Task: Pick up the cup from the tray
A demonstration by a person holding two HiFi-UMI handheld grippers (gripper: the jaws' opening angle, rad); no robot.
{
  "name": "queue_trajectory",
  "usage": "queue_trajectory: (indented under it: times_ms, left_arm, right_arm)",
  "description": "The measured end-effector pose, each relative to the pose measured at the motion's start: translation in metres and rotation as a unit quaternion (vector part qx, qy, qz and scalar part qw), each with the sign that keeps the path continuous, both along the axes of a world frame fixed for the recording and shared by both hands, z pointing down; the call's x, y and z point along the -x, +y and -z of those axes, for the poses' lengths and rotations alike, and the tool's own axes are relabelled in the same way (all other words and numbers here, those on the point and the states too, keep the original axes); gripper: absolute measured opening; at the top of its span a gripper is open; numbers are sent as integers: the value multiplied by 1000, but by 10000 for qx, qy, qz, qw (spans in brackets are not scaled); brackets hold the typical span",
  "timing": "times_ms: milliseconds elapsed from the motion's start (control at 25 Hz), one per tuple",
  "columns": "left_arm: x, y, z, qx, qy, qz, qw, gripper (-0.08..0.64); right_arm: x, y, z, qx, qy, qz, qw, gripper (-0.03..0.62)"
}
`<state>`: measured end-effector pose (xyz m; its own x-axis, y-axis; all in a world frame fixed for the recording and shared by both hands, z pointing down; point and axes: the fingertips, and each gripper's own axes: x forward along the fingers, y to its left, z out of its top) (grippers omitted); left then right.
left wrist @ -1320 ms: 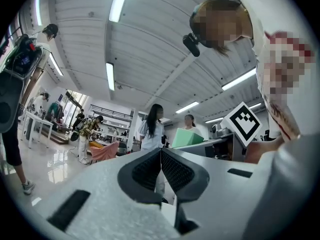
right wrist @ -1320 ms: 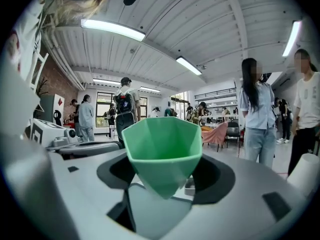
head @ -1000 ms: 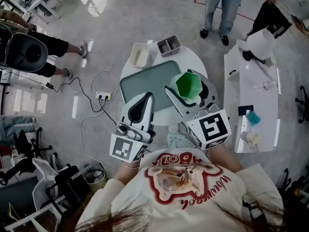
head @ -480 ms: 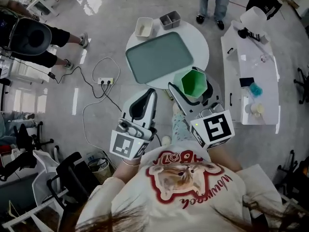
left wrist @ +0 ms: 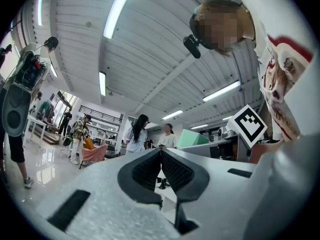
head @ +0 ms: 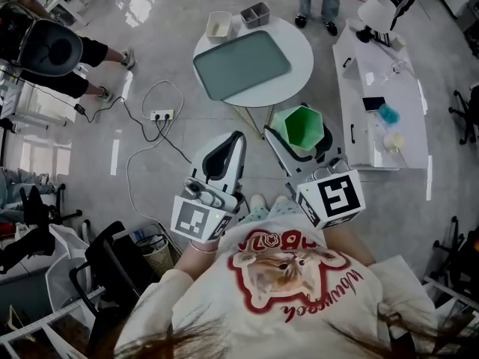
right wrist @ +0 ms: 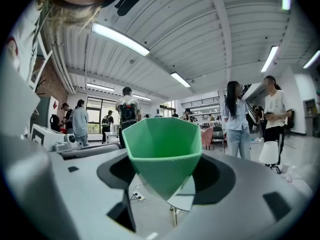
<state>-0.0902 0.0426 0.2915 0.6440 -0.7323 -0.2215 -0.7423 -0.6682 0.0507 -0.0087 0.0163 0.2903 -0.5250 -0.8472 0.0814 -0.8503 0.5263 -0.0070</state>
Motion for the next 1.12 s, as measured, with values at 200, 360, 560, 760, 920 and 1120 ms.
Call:
queue_trajectory:
  times_ms: [200,360,560,760,920,1120]
  left_arm:
    - [-17,32,8,-70,-12,27,10000,14]
    - [-34,56,12,-92,-6,161,9998,15]
    - [-60,98,9,-47,47,325,9994,15]
    - [-79,125,8,-72,39,390,9992,14]
    - [-78,135,13,-106,3,438,9990,15]
    - [-77,142,18,-131,-54,418,9990,14]
  right_arm:
    - [-9,31,10,-123,29,132,9998,310]
    - [-26,55,12,-155,57,200,9997,310]
    - [-48,97,12,-201,197,439,9986,310]
    - [-66,123,13,-307,225,462,9982,310]
    - [-69,131,16,-320,220,462,9982,310]
    - [-73,137,18,-331,169,346,9987,310]
